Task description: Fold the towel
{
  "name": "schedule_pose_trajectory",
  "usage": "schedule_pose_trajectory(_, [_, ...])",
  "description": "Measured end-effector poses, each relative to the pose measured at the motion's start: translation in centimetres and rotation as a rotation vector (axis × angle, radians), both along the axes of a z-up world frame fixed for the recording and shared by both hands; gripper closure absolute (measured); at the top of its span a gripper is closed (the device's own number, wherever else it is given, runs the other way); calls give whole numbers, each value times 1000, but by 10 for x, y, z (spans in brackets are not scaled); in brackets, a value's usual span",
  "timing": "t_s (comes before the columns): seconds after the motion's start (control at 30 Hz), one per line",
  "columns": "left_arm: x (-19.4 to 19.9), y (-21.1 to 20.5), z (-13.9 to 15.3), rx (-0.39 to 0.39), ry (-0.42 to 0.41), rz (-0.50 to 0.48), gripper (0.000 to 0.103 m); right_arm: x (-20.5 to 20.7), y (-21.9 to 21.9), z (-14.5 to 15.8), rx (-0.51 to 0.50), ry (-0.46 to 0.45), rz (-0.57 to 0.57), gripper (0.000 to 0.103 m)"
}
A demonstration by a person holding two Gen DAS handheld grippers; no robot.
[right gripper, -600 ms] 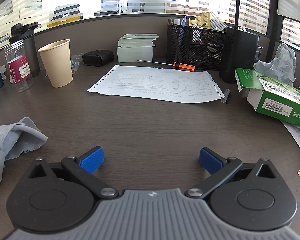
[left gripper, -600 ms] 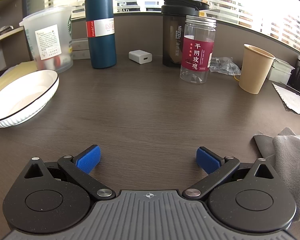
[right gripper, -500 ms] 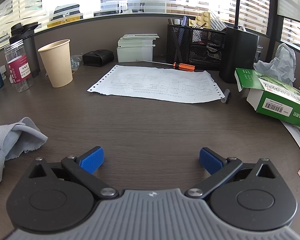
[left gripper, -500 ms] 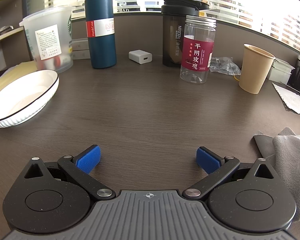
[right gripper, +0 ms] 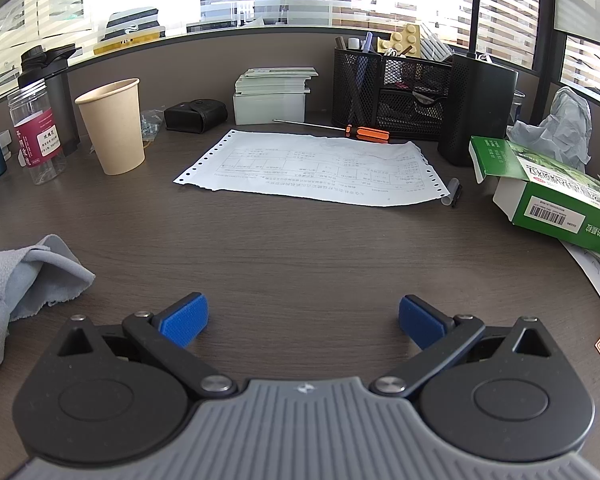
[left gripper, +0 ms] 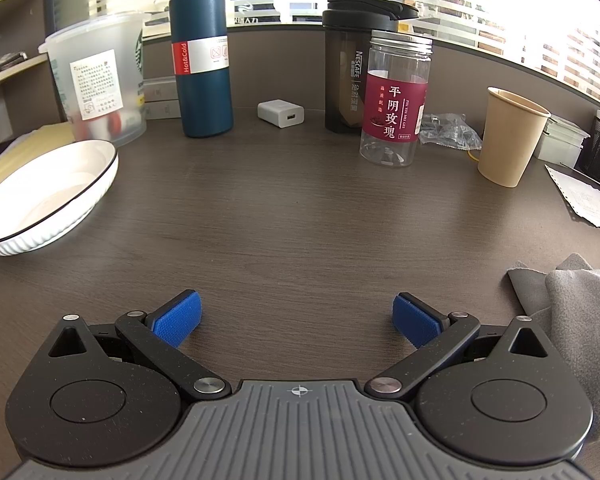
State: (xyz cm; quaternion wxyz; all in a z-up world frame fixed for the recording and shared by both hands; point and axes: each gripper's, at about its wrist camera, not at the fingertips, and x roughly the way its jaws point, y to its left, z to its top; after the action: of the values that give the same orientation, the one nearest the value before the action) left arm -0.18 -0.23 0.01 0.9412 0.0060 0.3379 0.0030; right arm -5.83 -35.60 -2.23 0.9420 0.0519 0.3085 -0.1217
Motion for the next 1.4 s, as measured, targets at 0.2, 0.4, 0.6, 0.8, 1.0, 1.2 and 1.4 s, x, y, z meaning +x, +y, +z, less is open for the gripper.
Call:
schedule_pose_trajectory(0.2, [-3,-1,0,1,0,-16,0,1,1,-1,-1,0,0,0])
schedule_pose_trajectory(0.4, [-4,-2,0,1,0,-16,0,0,1,0,-1,1,0,0])
schedule_pose_trajectory(0.6, [-5,-4,0,2,-2,-15,0,0,1,0,-1,1,0,0])
schedule_pose_trajectory(0.8, [-5,-4,0,2,-1,-15,0,0,1,0,-1,1,0,0])
schedule_pose_trajectory(1.0, [-5,-4,0,2,-1,-15,0,0,1,0,-2,1,1,0])
schedule_pose_trajectory(1.2, [-5,-4,0,2,-1,-15,0,0,1,0,-2,1,1,0])
schedule_pose_trajectory(1.4, [-5,-4,0,2,-1,-15,0,0,1,0,-2,1,1,0])
